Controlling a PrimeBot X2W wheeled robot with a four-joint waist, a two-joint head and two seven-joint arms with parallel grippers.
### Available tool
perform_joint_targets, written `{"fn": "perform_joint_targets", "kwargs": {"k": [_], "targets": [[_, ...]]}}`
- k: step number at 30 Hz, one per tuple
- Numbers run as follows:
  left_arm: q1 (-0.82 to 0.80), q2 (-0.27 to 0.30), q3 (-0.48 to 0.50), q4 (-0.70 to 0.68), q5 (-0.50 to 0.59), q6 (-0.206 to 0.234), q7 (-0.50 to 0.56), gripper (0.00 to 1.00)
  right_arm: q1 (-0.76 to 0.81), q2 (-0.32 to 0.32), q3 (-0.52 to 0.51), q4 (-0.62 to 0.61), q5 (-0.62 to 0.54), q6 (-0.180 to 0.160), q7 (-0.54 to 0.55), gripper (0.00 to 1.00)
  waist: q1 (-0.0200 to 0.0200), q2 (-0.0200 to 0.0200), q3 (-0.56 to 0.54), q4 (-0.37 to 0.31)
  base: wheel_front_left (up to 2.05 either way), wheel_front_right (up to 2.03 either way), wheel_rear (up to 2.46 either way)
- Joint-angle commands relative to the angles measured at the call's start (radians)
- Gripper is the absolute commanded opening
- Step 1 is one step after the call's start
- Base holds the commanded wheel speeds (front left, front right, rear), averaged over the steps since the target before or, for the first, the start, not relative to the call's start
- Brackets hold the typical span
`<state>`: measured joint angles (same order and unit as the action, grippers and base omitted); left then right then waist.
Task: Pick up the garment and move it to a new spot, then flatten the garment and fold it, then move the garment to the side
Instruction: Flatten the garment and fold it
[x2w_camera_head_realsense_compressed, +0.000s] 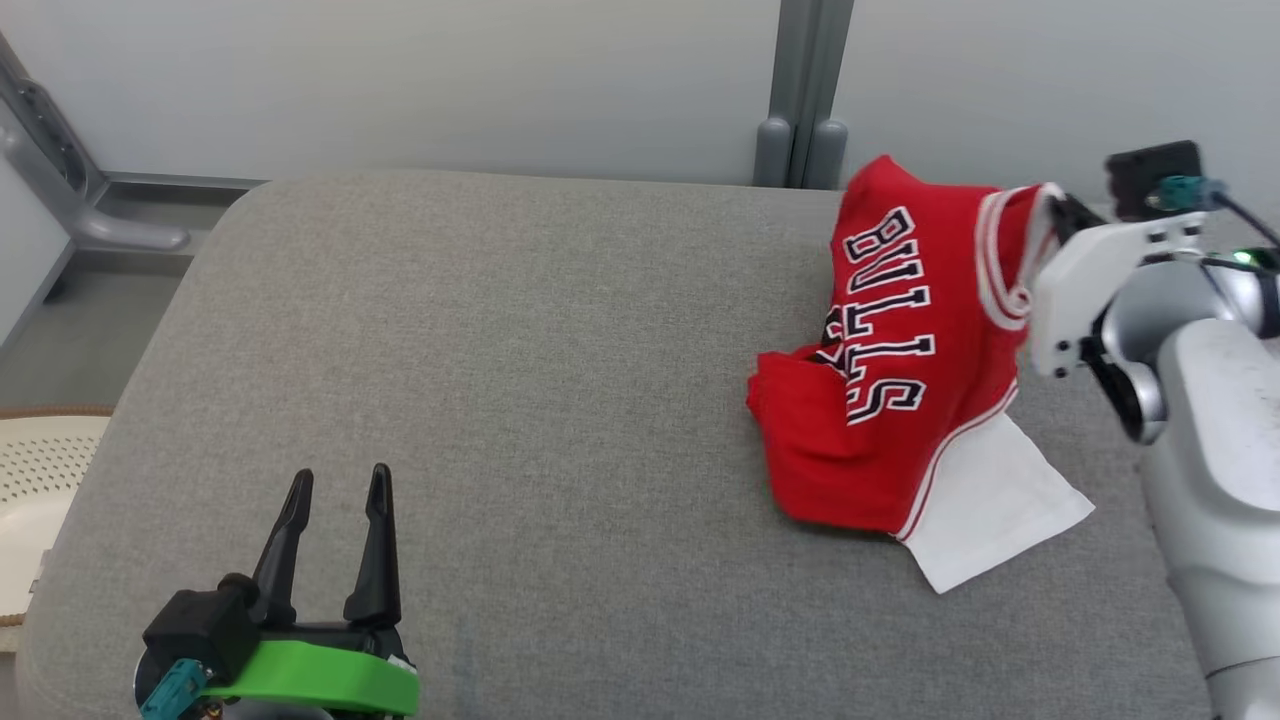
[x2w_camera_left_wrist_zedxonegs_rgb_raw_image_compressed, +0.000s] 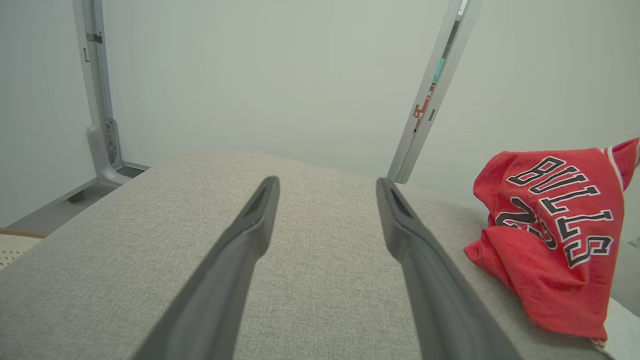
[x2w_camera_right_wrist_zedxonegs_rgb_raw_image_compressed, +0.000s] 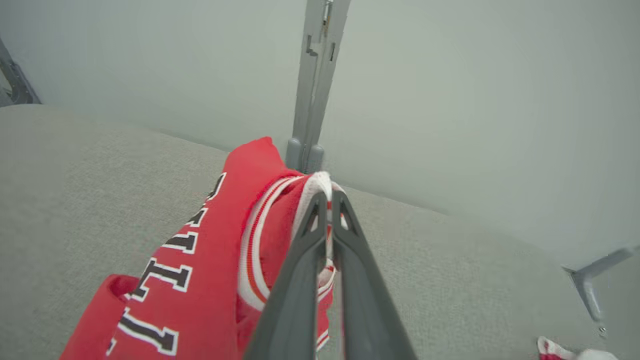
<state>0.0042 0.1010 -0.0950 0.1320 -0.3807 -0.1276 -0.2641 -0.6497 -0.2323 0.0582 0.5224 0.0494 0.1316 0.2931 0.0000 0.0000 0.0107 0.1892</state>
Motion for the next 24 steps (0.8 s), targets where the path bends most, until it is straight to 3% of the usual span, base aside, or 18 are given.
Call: {"fn": "perform_joint_targets", "kwargs": {"k": [1,5,8,16,17,18,24], "targets": [[0.0,0.001,-0.002,-0.005,-0.006,-0.004,0.0,1.0,0.01,-0.008,-0.064,0.02,-0.035,-0.002,-0.01,0.0,0.0,0.0,0.009,0.008,0.0,0.0,0.0],[-0.027,0.007,-0.025,-0.006,-0.012,-0.005,0.0,1.0,-0.012,-0.018,-0.302,0.066,-0.161,-0.002,-0.038,0.0,0.0,0.0,0.037,0.03,0.0,0.0,0.0],[-0.039,0.007,-0.02,-0.008,-0.02,-0.005,0.0,1.0,-0.034,0.028,-0.423,0.032,-0.242,-0.001,-0.07,0.0,0.0,0.0,0.061,0.043,0.0,0.0,0.0],[-0.048,-0.001,-0.005,-0.006,-0.021,-0.005,0.0,1.0,-0.046,0.067,-0.463,0.026,-0.328,-0.002,-0.076,0.0,0.0,0.0,0.084,0.052,0.0,0.0,0.0],[-0.05,-0.002,-0.006,-0.005,-0.02,-0.005,0.0,1.0,-0.045,0.068,-0.471,0.032,-0.341,-0.002,-0.08,0.2,0.0,0.0,0.085,0.053,0.0,0.0,0.0],[-0.053,-0.004,-0.009,-0.004,-0.018,-0.005,0.0,1.0,-0.043,0.073,-0.484,0.037,-0.346,-0.002,-0.079,1.0,0.0,0.0,0.085,0.054,0.0,0.0,0.0],[-0.059,-0.005,-0.013,-0.002,-0.011,-0.005,0.0,1.0,-0.038,0.099,-0.452,0.035,-0.366,-0.002,-0.171,1.0,0.0,0.0,0.076,0.054,0.0,0.0,0.0]]}}
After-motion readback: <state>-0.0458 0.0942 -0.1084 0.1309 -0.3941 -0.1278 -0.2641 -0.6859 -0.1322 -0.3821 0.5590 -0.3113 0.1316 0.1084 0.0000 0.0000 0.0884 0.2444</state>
